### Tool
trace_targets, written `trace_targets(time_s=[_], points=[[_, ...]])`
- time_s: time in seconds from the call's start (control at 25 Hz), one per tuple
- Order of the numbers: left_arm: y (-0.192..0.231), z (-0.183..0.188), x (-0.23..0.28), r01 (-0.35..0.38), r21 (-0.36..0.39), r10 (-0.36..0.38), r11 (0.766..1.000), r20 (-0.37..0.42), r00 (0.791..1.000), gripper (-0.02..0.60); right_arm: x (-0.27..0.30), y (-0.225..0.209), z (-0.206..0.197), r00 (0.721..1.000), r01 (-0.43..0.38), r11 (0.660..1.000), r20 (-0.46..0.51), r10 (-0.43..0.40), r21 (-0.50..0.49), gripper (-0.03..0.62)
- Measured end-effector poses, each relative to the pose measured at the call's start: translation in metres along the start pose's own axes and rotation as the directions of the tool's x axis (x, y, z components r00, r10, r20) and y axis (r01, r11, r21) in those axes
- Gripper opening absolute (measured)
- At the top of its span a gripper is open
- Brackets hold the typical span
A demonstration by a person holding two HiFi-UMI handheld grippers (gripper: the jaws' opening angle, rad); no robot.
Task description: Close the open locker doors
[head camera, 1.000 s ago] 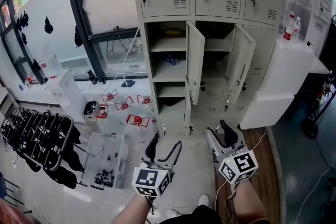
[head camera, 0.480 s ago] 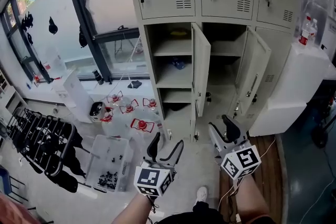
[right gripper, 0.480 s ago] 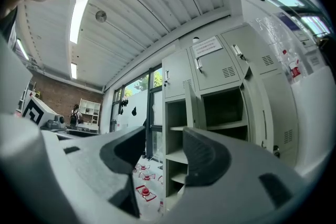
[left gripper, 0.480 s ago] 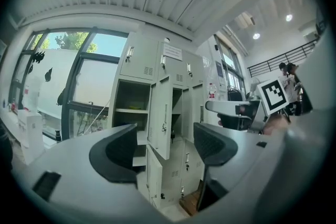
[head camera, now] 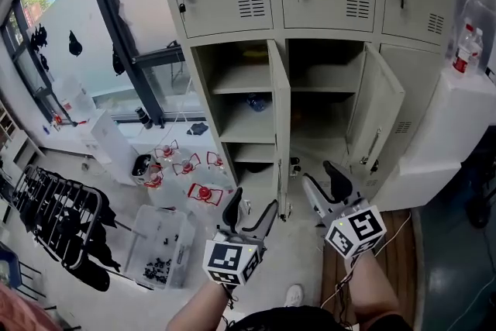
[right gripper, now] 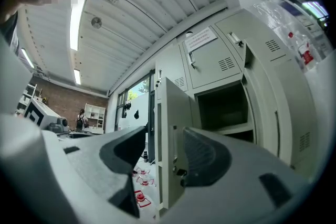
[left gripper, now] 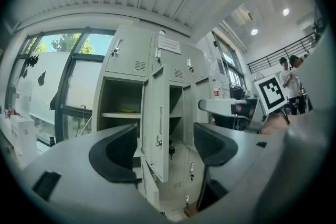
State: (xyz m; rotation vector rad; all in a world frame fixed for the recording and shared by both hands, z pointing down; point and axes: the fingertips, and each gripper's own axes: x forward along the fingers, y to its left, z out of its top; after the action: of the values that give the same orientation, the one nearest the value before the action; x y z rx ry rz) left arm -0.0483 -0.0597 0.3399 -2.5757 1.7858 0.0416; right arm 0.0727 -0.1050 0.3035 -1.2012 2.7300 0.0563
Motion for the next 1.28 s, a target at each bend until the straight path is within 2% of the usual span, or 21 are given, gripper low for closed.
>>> trace_targets(time_s=[0.28, 0.72, 0.96, 1.28], points=[[-0.012, 0.007, 0.053, -0.020, 0.004, 0.020, 1.000, 0.020, 1.000, 0.325, 0.011, -0.039, 0.000, 0.999, -0.039, 0.999, 0.000, 0.039, -0.001, 0.209], [-0.017, 0.014, 0.107, -0.030, 0.005, 0.029, 1.000, 0.033, 0.999, 0.324, 0.024, -0.061, 0.002, 0.996, -0.088, 0.996, -0.005, 0.088, -0.019, 0.209], [-0.008, 0.013, 0.129, -0.012, 0.004, 0.012, 1.000, 0.026, 1.000, 0.324, 0.035, -0.072, -0.003, 0.998, -0.064, 0.998, -0.005, 0.064, 0.000, 0.209], [0.010, 0.008, 0.155, 0.070, -0.005, -0.070, 0.998, 0.012, 0.997, 0.309, 0.060, -0.082, -0.008, 1.000, 0.003, 1.000, -0.002, -0.003, 0.027, 0.209]])
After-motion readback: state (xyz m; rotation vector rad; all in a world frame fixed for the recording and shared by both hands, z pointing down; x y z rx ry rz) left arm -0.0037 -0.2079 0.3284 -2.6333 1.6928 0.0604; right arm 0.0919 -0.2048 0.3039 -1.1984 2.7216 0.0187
